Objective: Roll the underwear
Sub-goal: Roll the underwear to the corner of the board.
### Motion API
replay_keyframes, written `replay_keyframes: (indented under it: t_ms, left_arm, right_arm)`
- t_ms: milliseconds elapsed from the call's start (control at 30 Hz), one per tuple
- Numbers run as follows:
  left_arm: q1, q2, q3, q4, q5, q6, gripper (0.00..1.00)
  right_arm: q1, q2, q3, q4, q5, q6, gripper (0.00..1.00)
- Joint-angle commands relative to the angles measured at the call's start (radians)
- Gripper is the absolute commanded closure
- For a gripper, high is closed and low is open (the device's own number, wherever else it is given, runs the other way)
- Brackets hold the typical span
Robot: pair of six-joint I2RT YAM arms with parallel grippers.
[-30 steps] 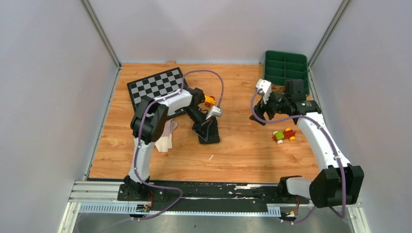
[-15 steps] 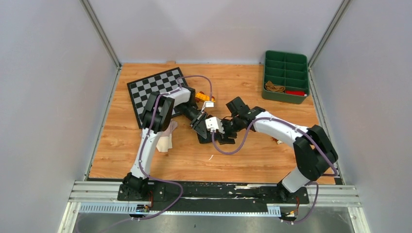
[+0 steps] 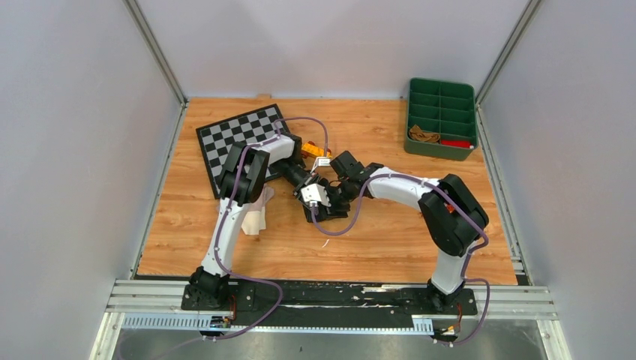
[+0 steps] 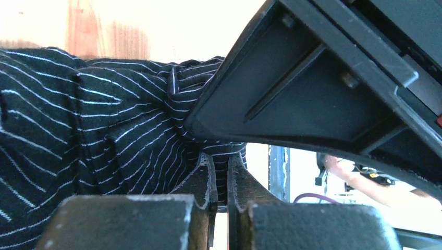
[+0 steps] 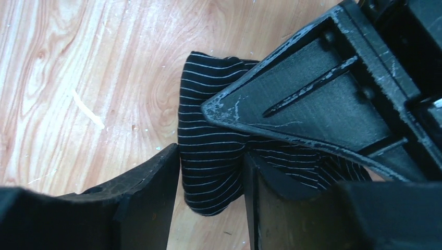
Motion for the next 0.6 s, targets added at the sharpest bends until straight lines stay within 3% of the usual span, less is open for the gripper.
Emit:
replay_keyframes:
  t_ms: [0, 33, 100, 167, 200, 267, 333, 433, 567]
  left_arm:
    - [-0.011, 0.037, -0.003, 0.049, -0.042, -0.017, 0.99]
    - [-0.011, 0.037, -0.003, 0.052, -0.044, -0.021, 0.99]
    - [-0.011, 0.034, -0.002, 0.055, -0.052, -0.028, 0.98]
    - [-0.011, 0.026, 0.0, 0.058, -0.064, -0.041, 0.9]
    - [-0.009, 0.015, 0.002, 0.059, -0.073, -0.048, 0.86]
    - [-0.007, -0.041, -0.009, 0.107, -0.114, -0.1, 0.75]
    - [0.004, -0.164, -0.093, 0.318, -0.21, -0.286, 0.71]
    - [0.028, -0.399, -0.275, 0.696, -0.403, -0.561, 0.53]
    - [0.068, -0.511, -0.263, 0.792, -0.706, -0.689, 0.44]
  right_arm:
    - [0.023, 0.045, 0.048, -0.034, -0.063, -0.029, 0.55]
    - [0.024, 0.055, 0.051, -0.04, -0.059, -0.027, 0.59]
    - [0.026, 0.083, 0.069, -0.076, -0.058, -0.042, 0.75]
    - [0.026, 0.117, 0.1, -0.152, -0.065, -0.063, 0.94]
    - [0.027, 0.133, 0.115, -0.191, -0.074, -0.073, 0.97]
    - [0.026, 0.158, 0.144, -0.278, -0.108, -0.088, 1.0]
    - [0.024, 0.2, 0.2, -0.402, -0.137, -0.075, 1.0]
    - [0.0, 0.284, 0.302, -0.563, -0.206, -0.019, 1.0]
    - [-0.032, 0.423, 0.465, -0.76, -0.261, -0.015, 1.0]
